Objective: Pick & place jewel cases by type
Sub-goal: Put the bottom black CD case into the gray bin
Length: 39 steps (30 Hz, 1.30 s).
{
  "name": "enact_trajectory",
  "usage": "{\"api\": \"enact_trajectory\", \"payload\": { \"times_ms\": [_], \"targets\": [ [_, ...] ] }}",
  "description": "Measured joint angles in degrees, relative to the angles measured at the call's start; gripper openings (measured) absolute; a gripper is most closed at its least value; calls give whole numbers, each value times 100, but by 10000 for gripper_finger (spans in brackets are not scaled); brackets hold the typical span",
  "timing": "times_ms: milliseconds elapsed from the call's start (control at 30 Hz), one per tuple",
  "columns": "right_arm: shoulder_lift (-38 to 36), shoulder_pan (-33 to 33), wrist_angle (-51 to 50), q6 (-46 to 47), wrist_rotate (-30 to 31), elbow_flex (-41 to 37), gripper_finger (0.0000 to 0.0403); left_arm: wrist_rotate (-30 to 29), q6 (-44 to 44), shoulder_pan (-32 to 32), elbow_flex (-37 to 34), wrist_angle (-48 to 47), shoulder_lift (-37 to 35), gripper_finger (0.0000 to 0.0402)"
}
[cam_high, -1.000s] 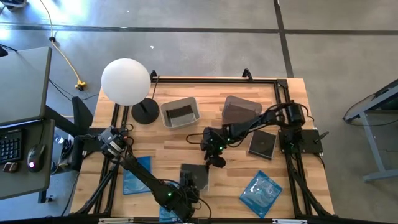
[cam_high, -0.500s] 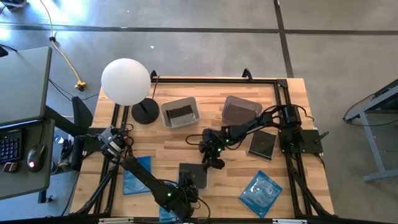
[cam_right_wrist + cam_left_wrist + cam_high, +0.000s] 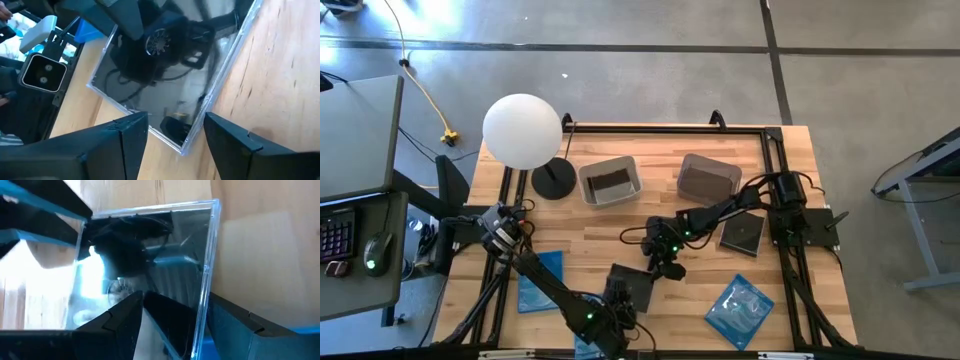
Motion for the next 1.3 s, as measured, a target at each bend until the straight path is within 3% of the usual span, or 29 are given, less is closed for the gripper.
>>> {"api": "enact_trajectory", "payload": {
  "times_ms": [267, 533, 700, 1100, 1300],
  "targets": [
    [5, 26, 42, 65, -657, 2, 188, -842, 447, 50, 319, -179, 2, 201],
    [5, 33, 70, 59, -558, 2, 188, -410, 454, 122, 447, -501, 2, 201],
    [5, 31, 70, -11, -532, 0, 188, -517, 460, 118, 447, -515, 2, 197],
    [5, 29, 79, 33, -846, 0, 188, -669, 473, 111, 460, -697, -7, 64],
    [5, 24, 31, 187, -1102, 4, 188, -684, 503, 98, 462, -695, -12, 19]
  ]
}}
